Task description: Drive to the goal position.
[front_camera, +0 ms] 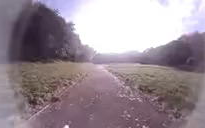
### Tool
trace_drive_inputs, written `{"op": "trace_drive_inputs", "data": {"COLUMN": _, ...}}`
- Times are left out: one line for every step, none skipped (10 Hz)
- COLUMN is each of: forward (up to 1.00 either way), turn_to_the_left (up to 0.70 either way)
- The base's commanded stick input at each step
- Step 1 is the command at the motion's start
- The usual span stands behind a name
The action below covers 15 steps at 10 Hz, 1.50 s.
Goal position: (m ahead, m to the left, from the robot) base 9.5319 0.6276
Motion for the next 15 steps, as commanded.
{"op": "trace_drive_inputs", "data": {"forward": 0.7, "turn_to_the_left": 0.0}}
{"op": "trace_drive_inputs", "data": {"forward": 0.7, "turn_to_the_left": 0.0}}
{"op": "trace_drive_inputs", "data": {"forward": 0.7, "turn_to_the_left": 0.0}}
{"op": "trace_drive_inputs", "data": {"forward": 0.7, "turn_to_the_left": 0.0}}
{"op": "trace_drive_inputs", "data": {"forward": 0.7, "turn_to_the_left": 0.0}}
{"op": "trace_drive_inputs", "data": {"forward": 0.7, "turn_to_the_left": 0.0}}
{"op": "trace_drive_inputs", "data": {"forward": 0.7, "turn_to_the_left": 0.0}}
{"op": "trace_drive_inputs", "data": {"forward": 0.7, "turn_to_the_left": 0.0}}
{"op": "trace_drive_inputs", "data": {"forward": 0.7, "turn_to_the_left": 0.0}}
{"op": "trace_drive_inputs", "data": {"forward": 0.7, "turn_to_the_left": 0.0}}
{"op": "trace_drive_inputs", "data": {"forward": 0.7, "turn_to_the_left": 0.0}}
{"op": "trace_drive_inputs", "data": {"forward": 0.7, "turn_to_the_left": 0.0}}
{"op": "trace_drive_inputs", "data": {"forward": 0.7, "turn_to_the_left": 0.0}}
{"op": "trace_drive_inputs", "data": {"forward": 0.7, "turn_to_the_left": 0.0}}
{"op": "trace_drive_inputs", "data": {"forward": 0.7, "turn_to_the_left": 0.0}}
